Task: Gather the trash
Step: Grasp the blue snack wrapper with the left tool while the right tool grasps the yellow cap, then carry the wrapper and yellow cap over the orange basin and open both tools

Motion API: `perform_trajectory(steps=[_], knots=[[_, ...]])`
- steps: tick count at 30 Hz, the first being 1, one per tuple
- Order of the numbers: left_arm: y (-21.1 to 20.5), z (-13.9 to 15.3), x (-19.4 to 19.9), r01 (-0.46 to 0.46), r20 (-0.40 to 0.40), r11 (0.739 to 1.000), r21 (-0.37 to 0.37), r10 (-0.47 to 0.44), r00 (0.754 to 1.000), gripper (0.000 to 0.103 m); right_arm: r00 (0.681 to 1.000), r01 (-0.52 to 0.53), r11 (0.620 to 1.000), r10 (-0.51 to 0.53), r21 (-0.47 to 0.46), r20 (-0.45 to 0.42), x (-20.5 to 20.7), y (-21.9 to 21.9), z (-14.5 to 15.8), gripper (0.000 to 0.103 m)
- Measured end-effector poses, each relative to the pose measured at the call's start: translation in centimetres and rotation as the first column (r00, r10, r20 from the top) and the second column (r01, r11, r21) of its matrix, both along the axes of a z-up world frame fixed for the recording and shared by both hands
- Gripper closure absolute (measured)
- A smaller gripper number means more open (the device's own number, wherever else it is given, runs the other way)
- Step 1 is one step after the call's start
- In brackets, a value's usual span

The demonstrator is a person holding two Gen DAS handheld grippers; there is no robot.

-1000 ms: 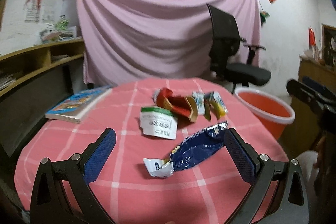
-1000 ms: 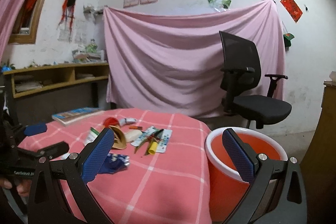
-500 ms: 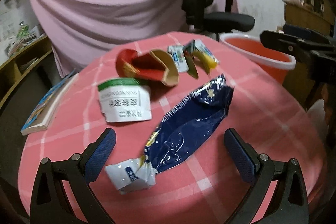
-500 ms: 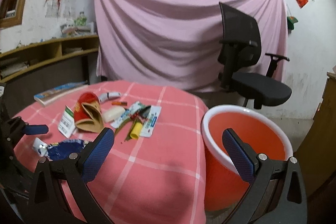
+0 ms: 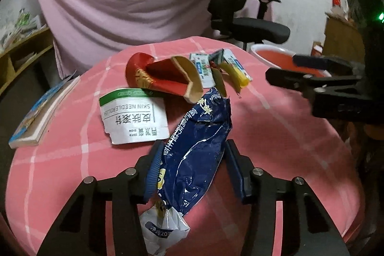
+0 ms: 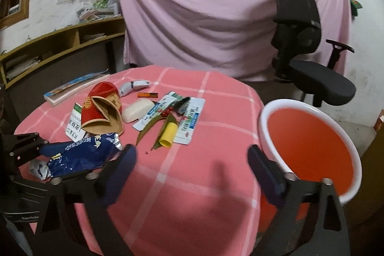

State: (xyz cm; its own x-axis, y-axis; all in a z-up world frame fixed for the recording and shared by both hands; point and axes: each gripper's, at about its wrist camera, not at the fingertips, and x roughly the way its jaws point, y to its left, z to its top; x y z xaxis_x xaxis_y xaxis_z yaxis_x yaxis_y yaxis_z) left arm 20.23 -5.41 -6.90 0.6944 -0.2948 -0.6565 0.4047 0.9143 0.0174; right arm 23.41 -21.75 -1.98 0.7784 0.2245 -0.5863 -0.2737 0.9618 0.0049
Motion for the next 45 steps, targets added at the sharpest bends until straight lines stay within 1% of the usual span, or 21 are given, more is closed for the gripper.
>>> perform_trajectory(steps=[1, 2, 3, 6, 9, 13, 14, 15, 16, 18, 21, 23, 27, 30, 33, 36, 38, 39, 40, 42, 45], knots=[[0.2, 0.1, 0.4, -0.012, -0.005, 1.000, -0.018, 0.012, 1.000, 0.059, 1.000, -0.010, 1.000, 0.010, -0.007, -0.011, 0.5, 0.2, -0.1, 0.029], [0.5, 0.2, 0.6, -0.025, -0.012, 0.999, -0.040, 0.025, 1.000, 0.060, 0.999, -0.025, 1.000, 0.024, -0.015, -0.025, 1.0, 0.5, -0.2, 0.034], [0.8, 0.3, 0.8, -0.040, -0.023, 0.997, -0.066, 0.039, 0.999, 0.061, 0.999, -0.035, 0.999, 0.034, -0.024, -0.037, 1.4, 0.6, -0.3, 0.042], [1.7, 0.8, 1.3, -0.078, -0.054, 0.988, -0.132, 0.072, 0.996, 0.062, 0.996, -0.061, 0.997, 0.058, -0.041, -0.071, 2.4, 1.1, -0.6, 0.055], [2.4, 1.3, 1.5, -0.113, -0.070, 0.978, -0.173, 0.102, 0.992, 0.065, 0.992, -0.092, 0.994, 0.087, -0.051, -0.092, 3.2, 1.5, -0.8, 0.056], [3.1, 1.7, 1.4, -0.145, -0.085, 0.968, -0.206, 0.130, 0.988, 0.070, 0.986, -0.129, 0.989, 0.120, -0.068, -0.119, 4.3, 2.3, -1.0, 0.057], [3.2, 1.8, 1.3, -0.148, -0.085, 0.967, -0.208, 0.132, 0.988, 0.071, 0.983, -0.138, 0.988, 0.128, -0.071, -0.131, 4.6, 2.5, -1.2, 0.064], [3.3, 1.8, 1.2, -0.149, -0.084, 0.967, -0.209, 0.134, 0.987, 0.073, 0.979, -0.149, 0.986, 0.137, -0.071, -0.153, 4.9, 2.6, -1.5, 0.079], [3.1, 1.9, 1.1, -0.148, -0.082, 0.967, -0.208, 0.133, 0.988, 0.074, 0.976, -0.154, 0.986, 0.141, -0.071, -0.164, 5.1, 2.7, -1.6, 0.084], [3.1, 1.8, 0.9, -0.141, -0.077, 0.969, -0.203, 0.128, 0.989, 0.083, 0.975, -0.156, 0.986, 0.144, -0.062, -0.169, 5.1, 2.5, -1.7, 0.086], [2.8, 1.6, 0.8, -0.140, -0.062, 0.972, -0.187, 0.130, 0.990, 0.083, 0.974, -0.151, 0.988, 0.143, -0.032, -0.178, 4.7, 1.8, -1.8, 0.087], [2.8, 1.6, 0.6, -0.141, -0.057, 0.971, -0.191, 0.132, 0.990, 0.084, 0.972, -0.146, 0.989, 0.142, -0.010, -0.186, 4.3, 1.3, -2.0, 0.089], [3.0, 1.7, 0.1, -0.149, -0.049, 0.965, -0.217, 0.142, 0.989, 0.084, 0.974, -0.127, 0.991, 0.131, 0.033, -0.186, 2.9, 0.4, -2.4, 0.089], [2.9, 2.2, -0.9, -0.136, -0.022, 0.960, -0.244, 0.134, 0.991, 0.085, 0.976, -0.122, 0.991, 0.130, 0.060, -0.174, 1.9, 0.0, -2.3, 0.089], [2.4, 3.7, -2.2, -0.101, 0.054, 0.959, -0.265, 0.119, 0.991, 0.085, 0.985, -0.122, 0.989, 0.130, 0.078, -0.109, 0.6, -0.4, -1.5, 0.089], [1.9, 5.5, -2.9, -0.089, 0.112, 0.953, -0.290, 0.126, 0.986, 0.085, 0.993, -0.115, 0.990, 0.116, 0.086, -0.003, -0.6, -0.7, -0.1, 0.089], [1.5, 6.6, -3.0, -0.081, 0.144, 0.946, -0.315, 0.132, 0.981, 0.085, 0.993, -0.104, 0.990, 0.097, 0.096, 0.074, -1.3, -1.2, 1.0, 0.089], [1.1, 7.3, -3.0, -0.072, 0.175, 0.945, -0.318, 0.133, 0.976, 0.085, 0.990, -0.094, 0.991, 0.082, 0.100, 0.113, -1.6, -1.6, 1.4, 0.089], [0.6, 8.1, -3.0, -0.059, 0.205, 0.947, -0.317, 0.129, 0.970, 0.085, 0.983, -0.073, 0.992, 0.053, 0.106, 0.174, -2.2, -2.2, 2.1, 0.089], [-0.6, 9.7, -3.1, -0.026, 0.271, 0.950, -0.310, 0.115, 0.956, 0.084, 0.966, -0.037, 0.991, 0.004, 0.126, 0.258, -2.9, -3.4, 3.0, 0.089], [-2.7, 11.8, -2.9, 0.037, 0.358, 0.952, -0.303, 0.078, 0.930, 0.084, 0.934, 0.020, 0.987, -0.076, 0.162, 0.349, -3.7, -5.4, 4.0, 0.089]])
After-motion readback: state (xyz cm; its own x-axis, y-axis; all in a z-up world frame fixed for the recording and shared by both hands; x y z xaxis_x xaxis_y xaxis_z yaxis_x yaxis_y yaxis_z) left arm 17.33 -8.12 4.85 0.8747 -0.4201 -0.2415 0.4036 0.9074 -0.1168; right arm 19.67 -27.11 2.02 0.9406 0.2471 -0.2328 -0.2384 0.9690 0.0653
